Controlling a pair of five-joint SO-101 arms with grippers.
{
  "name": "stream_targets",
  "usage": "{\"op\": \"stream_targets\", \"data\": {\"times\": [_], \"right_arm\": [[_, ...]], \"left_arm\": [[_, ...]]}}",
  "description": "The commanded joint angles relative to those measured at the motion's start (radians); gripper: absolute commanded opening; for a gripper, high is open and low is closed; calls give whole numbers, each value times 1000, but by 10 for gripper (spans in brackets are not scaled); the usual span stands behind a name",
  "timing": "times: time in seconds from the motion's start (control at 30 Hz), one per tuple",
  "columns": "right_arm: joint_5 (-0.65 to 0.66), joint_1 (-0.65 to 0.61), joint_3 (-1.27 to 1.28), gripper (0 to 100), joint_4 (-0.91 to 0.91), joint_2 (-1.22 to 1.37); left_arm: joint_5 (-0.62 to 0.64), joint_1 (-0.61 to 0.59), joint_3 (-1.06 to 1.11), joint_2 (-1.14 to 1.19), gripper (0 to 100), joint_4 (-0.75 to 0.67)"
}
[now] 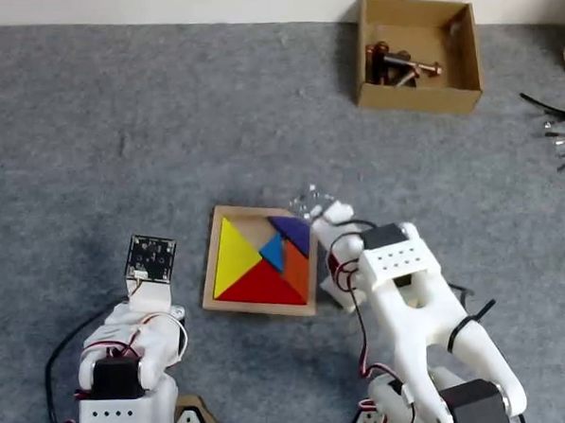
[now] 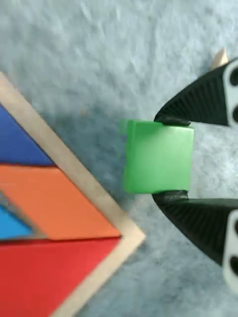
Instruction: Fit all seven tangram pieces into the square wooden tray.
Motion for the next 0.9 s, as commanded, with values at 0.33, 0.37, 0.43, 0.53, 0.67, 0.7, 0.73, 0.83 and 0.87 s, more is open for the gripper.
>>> {"op": "stream_targets", "data": {"times": [0.33,0.37,0.43,0.53,0.67,0.7,0.73,0.83,0.87], "right_arm": [[-207,-179,-282,5,-36,-30],[-207,-202,-286,5,-67,-30],[-207,-239,-286,5,-131,-28],[-261,-269,-286,5,-219,-28],[-307,-274,-285,5,-341,-21],[-311,-274,-285,5,-354,-5],[-311,-274,-289,5,-358,21],[-311,-286,-295,5,-360,133],[-311,-292,-306,5,-367,170]], "left_arm": [[-5,-8,19,-5,5,5],[-5,-8,19,-5,5,5],[-5,-8,19,-5,5,5],[-5,-8,19,-5,5,5],[-5,-8,19,-5,5,5],[-5,-8,19,-5,5,5],[-5,-8,19,-5,5,5],[-5,-8,19,-5,5,5],[-5,-8,19,-5,5,5]]}}
